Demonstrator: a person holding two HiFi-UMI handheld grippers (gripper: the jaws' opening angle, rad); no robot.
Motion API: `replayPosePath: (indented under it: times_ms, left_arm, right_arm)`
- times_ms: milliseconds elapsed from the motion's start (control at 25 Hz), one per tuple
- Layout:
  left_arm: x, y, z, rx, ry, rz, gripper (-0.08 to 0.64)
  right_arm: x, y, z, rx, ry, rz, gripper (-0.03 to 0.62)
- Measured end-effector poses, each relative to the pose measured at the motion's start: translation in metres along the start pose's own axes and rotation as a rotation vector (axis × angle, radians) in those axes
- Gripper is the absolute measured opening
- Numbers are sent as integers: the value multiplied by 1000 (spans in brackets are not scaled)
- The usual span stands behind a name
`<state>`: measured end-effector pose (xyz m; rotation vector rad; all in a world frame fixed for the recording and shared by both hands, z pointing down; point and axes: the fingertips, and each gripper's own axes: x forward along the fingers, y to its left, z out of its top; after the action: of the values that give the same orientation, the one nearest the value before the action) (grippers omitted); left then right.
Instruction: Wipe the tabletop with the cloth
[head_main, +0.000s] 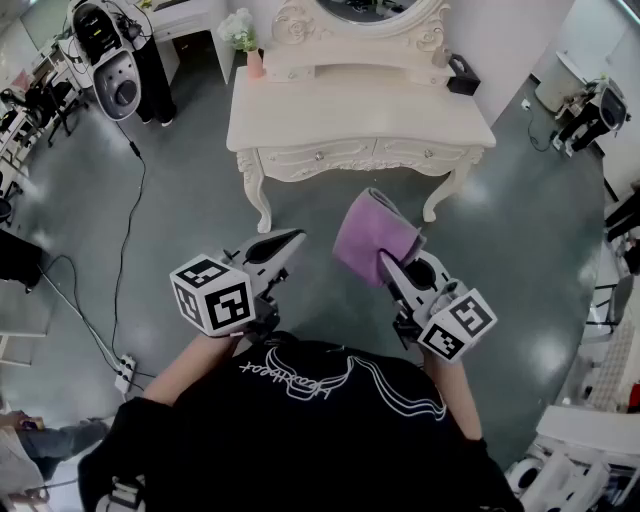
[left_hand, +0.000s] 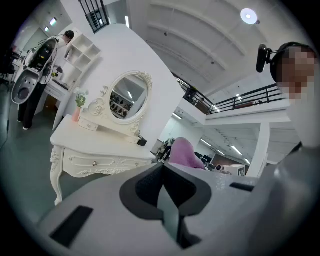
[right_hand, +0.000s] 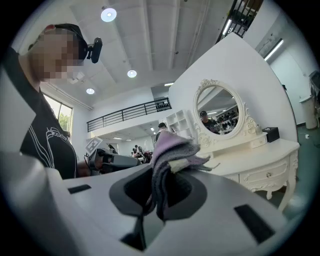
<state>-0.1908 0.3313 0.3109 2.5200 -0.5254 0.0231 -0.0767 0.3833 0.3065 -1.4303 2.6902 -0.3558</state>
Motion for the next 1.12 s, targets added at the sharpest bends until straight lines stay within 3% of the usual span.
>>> replayPosePath:
  times_ms: [360,720,1120]
  left_arm:
    - [-17,-5,3,37,-33,25,5]
    - [-16,15,-3,5,-50,43,5]
    - [19,98,19,-41,-36,39,5]
  right_arm:
    - [-1,14,7,-32,-9,21,49]
    - [9,1,-3,-35,8,-2,51]
    - [85,-52,-19,3,54,-19,51]
